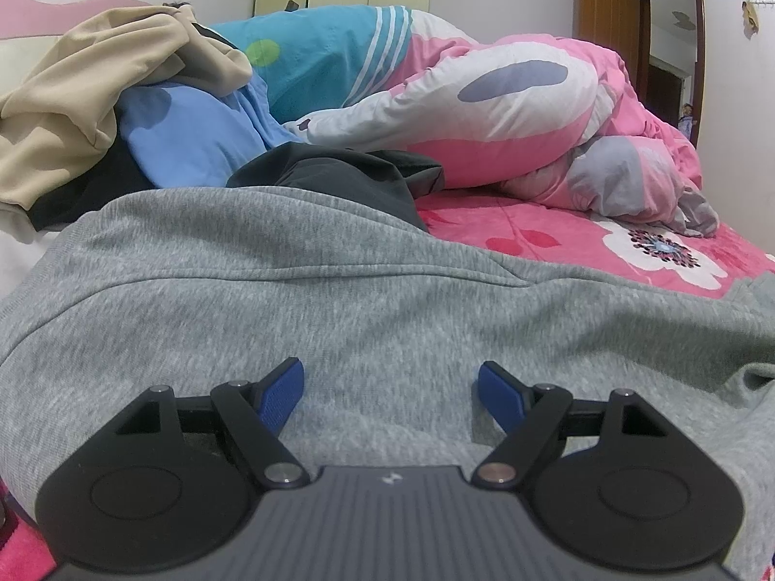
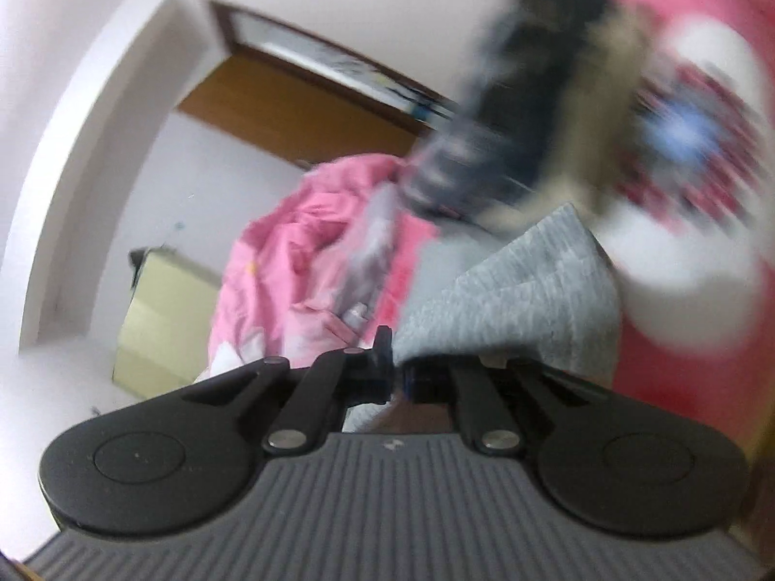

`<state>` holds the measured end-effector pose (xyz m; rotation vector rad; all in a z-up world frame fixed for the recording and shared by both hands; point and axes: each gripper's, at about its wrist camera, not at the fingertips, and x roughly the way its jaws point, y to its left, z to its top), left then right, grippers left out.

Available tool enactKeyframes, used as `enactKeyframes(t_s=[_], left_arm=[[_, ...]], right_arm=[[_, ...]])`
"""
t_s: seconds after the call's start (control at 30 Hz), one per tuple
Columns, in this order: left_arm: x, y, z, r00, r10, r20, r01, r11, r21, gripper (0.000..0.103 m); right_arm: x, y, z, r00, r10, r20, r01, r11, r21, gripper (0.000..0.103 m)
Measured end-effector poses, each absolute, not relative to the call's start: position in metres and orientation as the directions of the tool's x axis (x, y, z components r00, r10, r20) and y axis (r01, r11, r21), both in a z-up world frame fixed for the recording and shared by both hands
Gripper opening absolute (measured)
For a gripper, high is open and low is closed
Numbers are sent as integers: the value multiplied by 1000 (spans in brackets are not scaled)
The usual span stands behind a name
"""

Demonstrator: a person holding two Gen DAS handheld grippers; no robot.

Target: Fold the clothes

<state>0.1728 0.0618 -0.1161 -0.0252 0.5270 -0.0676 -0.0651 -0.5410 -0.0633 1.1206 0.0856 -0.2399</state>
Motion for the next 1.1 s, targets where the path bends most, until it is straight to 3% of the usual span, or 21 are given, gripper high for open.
enactKeyframes(t_s=[0.2, 0.37, 0.63, 0.9, 1.0, 1.03, 1.07, 1.1], left_arm=[[173, 61, -116, 863, -57, -503, 46, 998, -33, 80], [173, 62, -115, 867, -16, -499, 8, 1000, -20, 80], [174, 61, -114, 866, 18, -499, -19, 1000, 2, 80], [174, 60, -115, 866, 26, -500, -25, 1000, 10, 80], [174, 60, -115, 865, 24, -500, -24, 1000, 7, 80], [174, 60, -115, 865, 24, -501, -23, 1000, 7, 80], [174, 60, -115, 865, 24, -501, -23, 1000, 7, 80], [174, 60, -115, 865, 23, -501, -23, 1000, 6, 80]], right_arm=[[28, -570, 4, 979, -150, -135, 198, 577, 792, 3], [109, -582, 17, 963, -178, -205, 271, 634, 724, 3], [215, -578, -4, 912, -220, -346, 394, 699, 597, 3], [296, -579, -74, 780, -286, -557, 550, 737, 392, 3], [318, -585, -112, 660, -246, -710, 615, 719, 324, 8], [315, -584, -113, 650, -246, -719, 621, 718, 316, 9], [309, -580, -109, 656, -250, -712, 618, 720, 316, 15], [303, -577, -104, 663, -255, -704, 615, 722, 317, 31]])
